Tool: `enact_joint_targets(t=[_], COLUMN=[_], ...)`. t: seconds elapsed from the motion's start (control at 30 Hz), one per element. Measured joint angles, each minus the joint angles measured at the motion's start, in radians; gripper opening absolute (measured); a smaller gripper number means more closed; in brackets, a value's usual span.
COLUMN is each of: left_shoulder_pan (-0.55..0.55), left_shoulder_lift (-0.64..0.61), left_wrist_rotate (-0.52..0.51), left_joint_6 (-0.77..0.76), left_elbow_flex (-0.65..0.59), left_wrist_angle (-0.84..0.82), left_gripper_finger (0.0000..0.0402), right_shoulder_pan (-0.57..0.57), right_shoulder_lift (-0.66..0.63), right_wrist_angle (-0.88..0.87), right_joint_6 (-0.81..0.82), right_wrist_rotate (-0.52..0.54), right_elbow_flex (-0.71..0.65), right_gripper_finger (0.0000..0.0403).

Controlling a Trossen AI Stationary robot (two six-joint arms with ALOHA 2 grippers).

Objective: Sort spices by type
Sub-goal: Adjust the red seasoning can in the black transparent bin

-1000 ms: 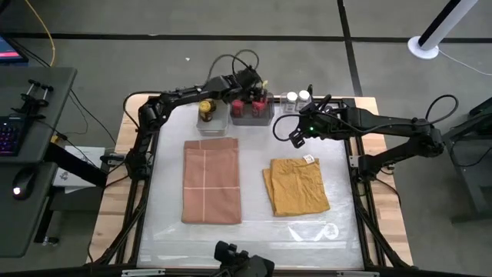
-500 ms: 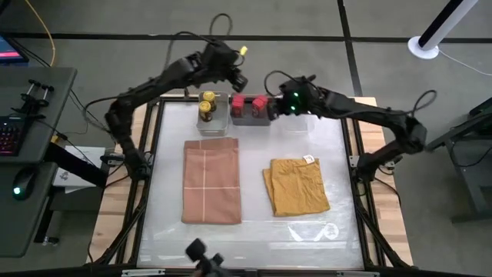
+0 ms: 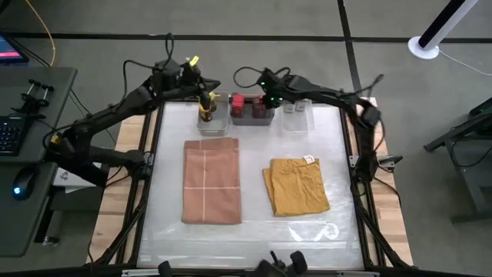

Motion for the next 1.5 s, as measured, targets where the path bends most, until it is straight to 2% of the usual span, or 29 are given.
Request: enact_joint_targets(t=[0.1,0.23,0.5,1.1,1.23,1.5], left_shoulder_pan=[0.000,0.000,0.000,-0.003,-0.003,-0.004], left_shoulder_lift=[-0.027,-0.032,-0.031,-0.031,-0.031,-0.031], left_wrist_rotate=[0.001,0.002,-0.018,-0.057,-0.066,-0.073], left_joint_6=[-0.006,0.017,0.002,-0.105,-0.124,-0.149], left_elbow_flex=[-0.031,-0.031,-0.033,-0.033,-0.033,-0.033], left_wrist_angle=[0.007,-0.008,-0.004,-0.004,-0.003,0.005], left_gripper_finger=[0.0001,0.0001,0.0000,0.0000,0.0000,0.0000], right_shoulder_pan=[-0.004,-0.006,-0.021,-0.076,-0.071,-0.039], right_shoulder_lift=[0.103,0.186,0.269,0.288,0.290,0.290], right_wrist_angle=[-0.136,-0.228,-0.339,-0.200,-0.158,-0.036], right_joint_6=[-0.050,-0.103,-0.214,-0.422,-0.440,-0.451], right_wrist_rotate=[0.021,0.051,0.048,0.054,-0.011,-0.061], right_elbow_flex=[0.133,0.257,0.318,0.320,0.320,0.320], right_gripper_finger=[0.0000,0.0000,0.0000,0.0000,0.0000,0.0000])
